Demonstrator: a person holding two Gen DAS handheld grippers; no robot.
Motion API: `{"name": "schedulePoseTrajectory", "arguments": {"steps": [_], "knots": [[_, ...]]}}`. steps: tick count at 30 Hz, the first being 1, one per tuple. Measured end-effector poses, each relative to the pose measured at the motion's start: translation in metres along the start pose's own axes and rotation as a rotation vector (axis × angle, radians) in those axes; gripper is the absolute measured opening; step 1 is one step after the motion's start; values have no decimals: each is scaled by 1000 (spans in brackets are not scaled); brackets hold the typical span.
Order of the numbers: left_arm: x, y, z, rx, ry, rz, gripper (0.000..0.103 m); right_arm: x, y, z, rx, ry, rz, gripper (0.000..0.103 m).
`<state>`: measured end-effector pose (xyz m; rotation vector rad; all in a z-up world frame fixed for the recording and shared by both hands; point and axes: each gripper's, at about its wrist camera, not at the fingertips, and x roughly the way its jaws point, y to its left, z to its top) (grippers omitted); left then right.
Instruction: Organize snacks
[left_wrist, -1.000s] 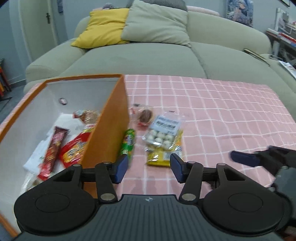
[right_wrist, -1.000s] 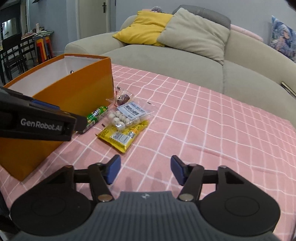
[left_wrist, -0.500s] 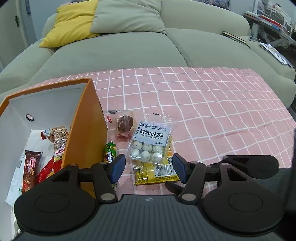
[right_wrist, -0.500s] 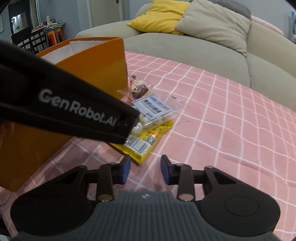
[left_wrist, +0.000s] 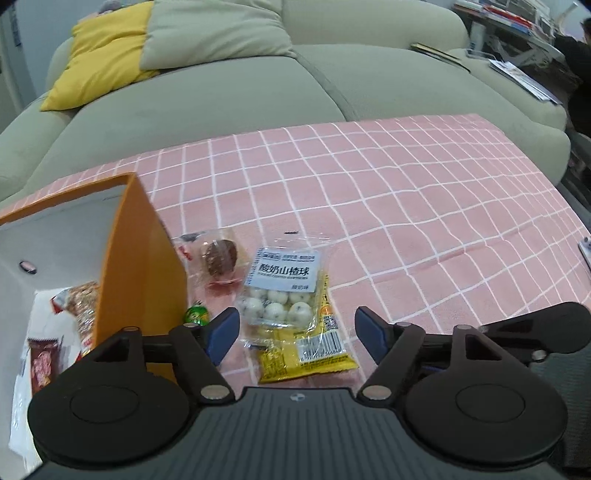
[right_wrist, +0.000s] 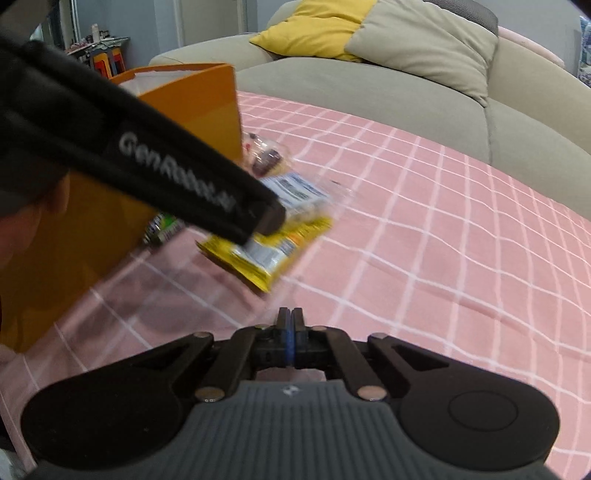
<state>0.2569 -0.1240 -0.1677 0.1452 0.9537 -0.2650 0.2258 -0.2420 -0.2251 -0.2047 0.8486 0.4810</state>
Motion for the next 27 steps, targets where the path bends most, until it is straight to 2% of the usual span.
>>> {"name": "schedulePoseTrajectory", "arguments": {"steps": [8, 12, 13, 14, 17, 18, 20, 21, 27], "knots": [[29, 0, 16, 67, 65, 21, 86, -4, -9, -3, 38, 13, 6, 0], [40, 1, 17, 85, 85, 49, 79, -2, -12, -1, 55, 18, 16, 0], [41, 2, 17, 80, 84, 52, 75, -2, -12, -1, 56, 19, 15, 0], [41, 3, 18, 73, 82, 54, 67, -2, -12, 0, 57, 21, 15, 0], [40, 6, 17, 60, 70, 54, 64, -2, -13, 0, 60, 25, 8, 0], [38, 6, 17, 63, 60, 56, 46, -3, -12, 0, 61, 26, 6, 0], [29, 3, 14, 85, 19, 48, 25, -2, -13, 1, 66, 30, 3, 0], [25, 0, 14, 95, 22, 48, 21, -2, -14, 2, 70, 30, 2, 0], [11, -3, 2, 83, 17, 70, 17, -4, -12, 7, 79, 20, 4, 0]]}}
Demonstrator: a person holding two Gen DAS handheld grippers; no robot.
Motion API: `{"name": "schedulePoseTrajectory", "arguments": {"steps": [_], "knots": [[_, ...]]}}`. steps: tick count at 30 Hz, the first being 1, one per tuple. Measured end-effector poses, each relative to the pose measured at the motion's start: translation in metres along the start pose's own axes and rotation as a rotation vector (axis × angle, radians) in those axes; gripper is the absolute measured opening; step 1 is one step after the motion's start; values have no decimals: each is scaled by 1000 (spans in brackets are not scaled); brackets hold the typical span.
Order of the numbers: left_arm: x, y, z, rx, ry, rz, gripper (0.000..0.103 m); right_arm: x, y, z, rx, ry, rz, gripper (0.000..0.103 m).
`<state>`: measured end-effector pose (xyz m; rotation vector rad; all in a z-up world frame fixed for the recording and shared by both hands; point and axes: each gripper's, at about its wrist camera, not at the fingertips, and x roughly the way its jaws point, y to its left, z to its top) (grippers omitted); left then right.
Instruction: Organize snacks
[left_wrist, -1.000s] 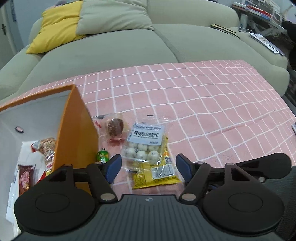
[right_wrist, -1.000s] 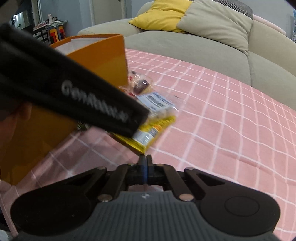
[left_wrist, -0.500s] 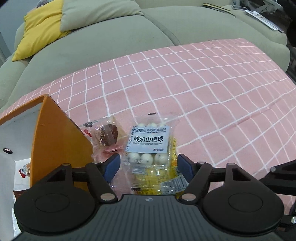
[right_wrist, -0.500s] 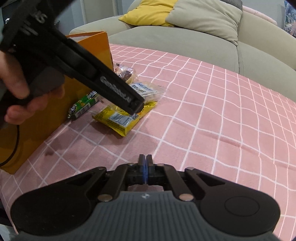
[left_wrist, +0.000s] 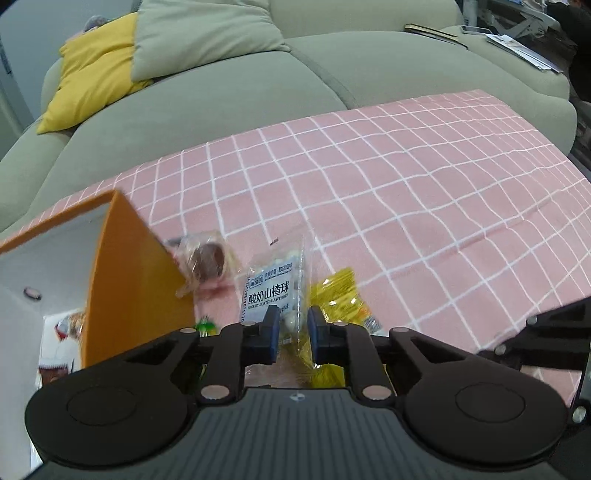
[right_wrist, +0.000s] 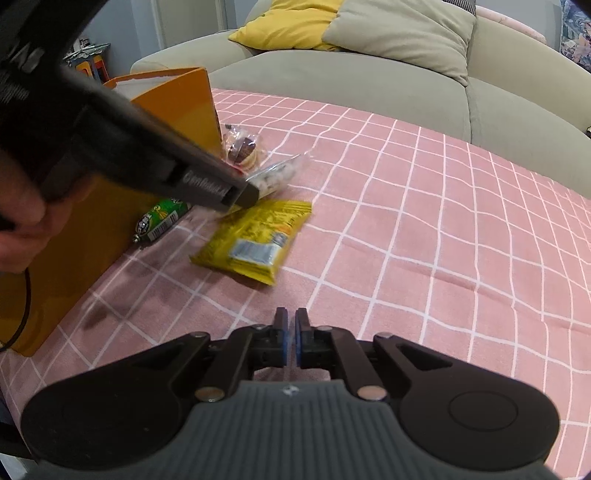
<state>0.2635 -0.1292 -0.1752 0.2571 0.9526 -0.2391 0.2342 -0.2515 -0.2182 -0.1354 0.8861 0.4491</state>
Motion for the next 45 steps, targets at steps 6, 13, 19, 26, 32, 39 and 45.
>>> {"name": "schedulePoseTrajectory", "arguments": {"steps": [6, 13, 19, 26, 32, 39, 45], "knots": [[-26, -4, -18, -28, 11, -8, 15, -8, 5, 1, -7, -42, 25, 29], [-37, 1, -30, -88, 12, -25, 15, 6, 21, 12, -89, -57, 34, 52], [-39, 7, -30, -117, 11, -43, 15, 21, 29, 15, -124, -26, 4, 33], [-40, 5, -33, -120, 12, -43, 15, 18, 29, 9, -102, -5, 28, 0], [-51, -4, -42, -103, 27, -46, 15, -10, 29, -13, -82, 26, 10, 0], [-72, -28, -72, -44, 54, -59, 15, -51, 22, -41, 3, 93, -8, 0], [-88, -49, -98, 9, 73, -69, 15, -80, 27, -58, 43, 184, 3, 0]]}}
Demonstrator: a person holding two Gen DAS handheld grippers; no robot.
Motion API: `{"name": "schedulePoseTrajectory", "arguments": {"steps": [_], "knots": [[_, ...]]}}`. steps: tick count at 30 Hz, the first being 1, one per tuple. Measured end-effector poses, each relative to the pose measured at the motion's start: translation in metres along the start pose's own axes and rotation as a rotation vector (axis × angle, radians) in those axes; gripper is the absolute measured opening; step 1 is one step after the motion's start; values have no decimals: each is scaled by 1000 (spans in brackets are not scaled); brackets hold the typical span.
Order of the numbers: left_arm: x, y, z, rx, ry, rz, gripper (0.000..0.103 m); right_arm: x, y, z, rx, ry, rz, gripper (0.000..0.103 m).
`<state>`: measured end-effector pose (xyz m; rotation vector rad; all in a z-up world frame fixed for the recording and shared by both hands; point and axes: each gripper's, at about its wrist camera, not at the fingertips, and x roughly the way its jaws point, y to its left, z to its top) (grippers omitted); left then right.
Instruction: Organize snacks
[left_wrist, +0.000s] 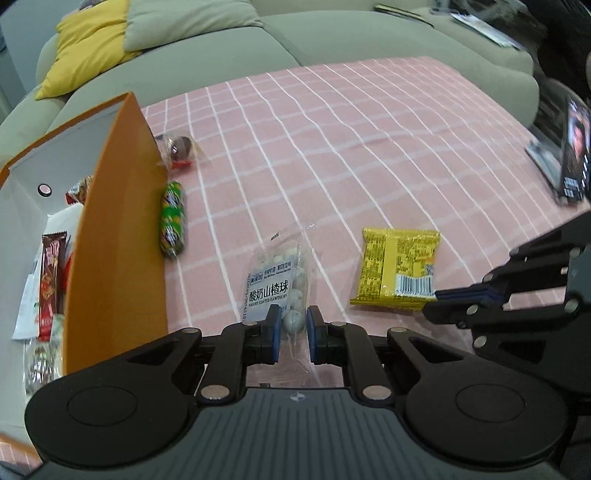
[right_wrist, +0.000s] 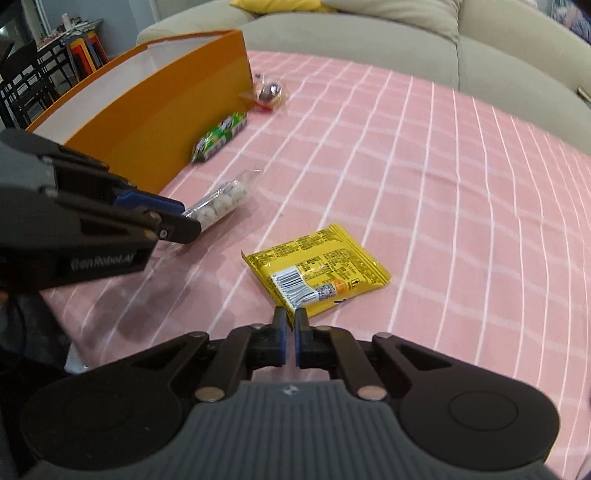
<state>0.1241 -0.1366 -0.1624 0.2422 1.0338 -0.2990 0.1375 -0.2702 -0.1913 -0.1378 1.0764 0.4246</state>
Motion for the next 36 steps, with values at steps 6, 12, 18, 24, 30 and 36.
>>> {"name": "schedulePoseTrajectory", "arguments": {"steps": [6, 12, 18, 24, 30, 36], "knots": [[6, -5, -6, 5, 22, -26, 16, 6, 11, -11, -22, 78, -28, 0], [10, 6, -9, -65, 37, -76, 22, 7, 9, -11, 3, 96, -45, 6], [1, 10, -5, -71, 9, -80, 58, -5, -4, -7, 155, 57, -54, 58], [-1, 9, -1, -12, -27, -6, 82, -12, -28, -7, 442, 9, -39, 83], [13, 5, 0, 32, 0, 4, 85, 5, -45, -4, 747, 28, -9, 90], [29, 7, 3, 17, 18, 22, 87, 24, -25, 17, 670, 45, -83, 89]]}}
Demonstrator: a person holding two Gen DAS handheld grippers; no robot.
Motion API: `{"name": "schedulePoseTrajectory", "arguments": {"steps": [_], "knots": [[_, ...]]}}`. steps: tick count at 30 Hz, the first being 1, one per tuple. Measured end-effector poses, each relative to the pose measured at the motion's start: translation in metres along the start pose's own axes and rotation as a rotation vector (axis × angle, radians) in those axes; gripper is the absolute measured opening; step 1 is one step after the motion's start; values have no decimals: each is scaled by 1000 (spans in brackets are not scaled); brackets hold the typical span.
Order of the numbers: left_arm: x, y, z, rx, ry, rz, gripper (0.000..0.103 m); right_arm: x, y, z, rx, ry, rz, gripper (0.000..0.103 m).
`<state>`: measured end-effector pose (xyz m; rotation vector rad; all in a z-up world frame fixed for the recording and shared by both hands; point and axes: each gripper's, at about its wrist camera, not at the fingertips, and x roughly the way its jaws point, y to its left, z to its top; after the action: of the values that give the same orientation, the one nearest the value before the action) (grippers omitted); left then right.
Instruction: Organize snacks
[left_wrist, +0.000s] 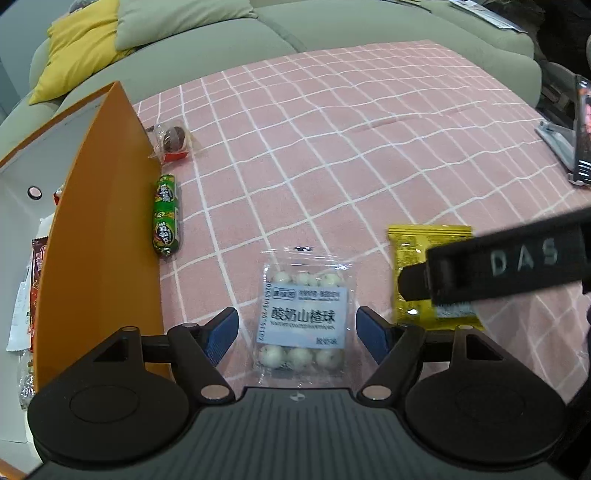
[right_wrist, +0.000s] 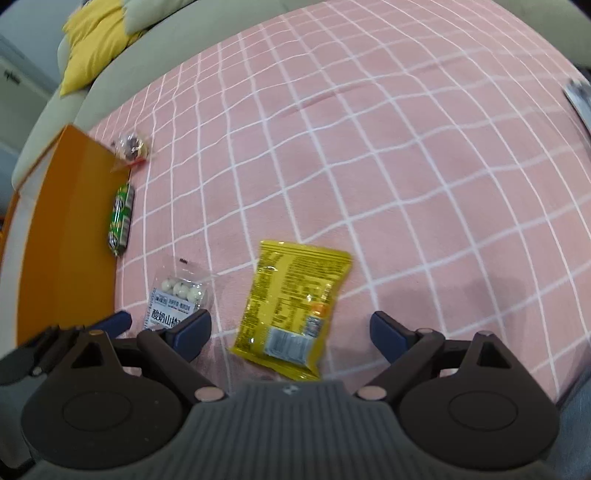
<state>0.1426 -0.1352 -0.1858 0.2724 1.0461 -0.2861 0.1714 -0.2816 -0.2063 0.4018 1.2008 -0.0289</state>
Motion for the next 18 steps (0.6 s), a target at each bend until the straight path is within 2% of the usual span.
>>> {"name": "schedulePoseTrajectory", "arguments": {"steps": [2, 10, 16, 18], "knots": [[4, 3, 0, -20, 7, -9, 87, 3, 4, 1, -19, -10, -45, 89], [18, 8, -2, -82, 33, -35, 88, 21, 14, 7, -70, -10, -120, 89], [19, 7, 0, -85, 25, -35, 81, 28, 27, 3, -157, -34, -192, 85], [18, 6, 0, -93, 24, -40, 74, 28, 29, 3, -175, -46, -213, 78]]}}
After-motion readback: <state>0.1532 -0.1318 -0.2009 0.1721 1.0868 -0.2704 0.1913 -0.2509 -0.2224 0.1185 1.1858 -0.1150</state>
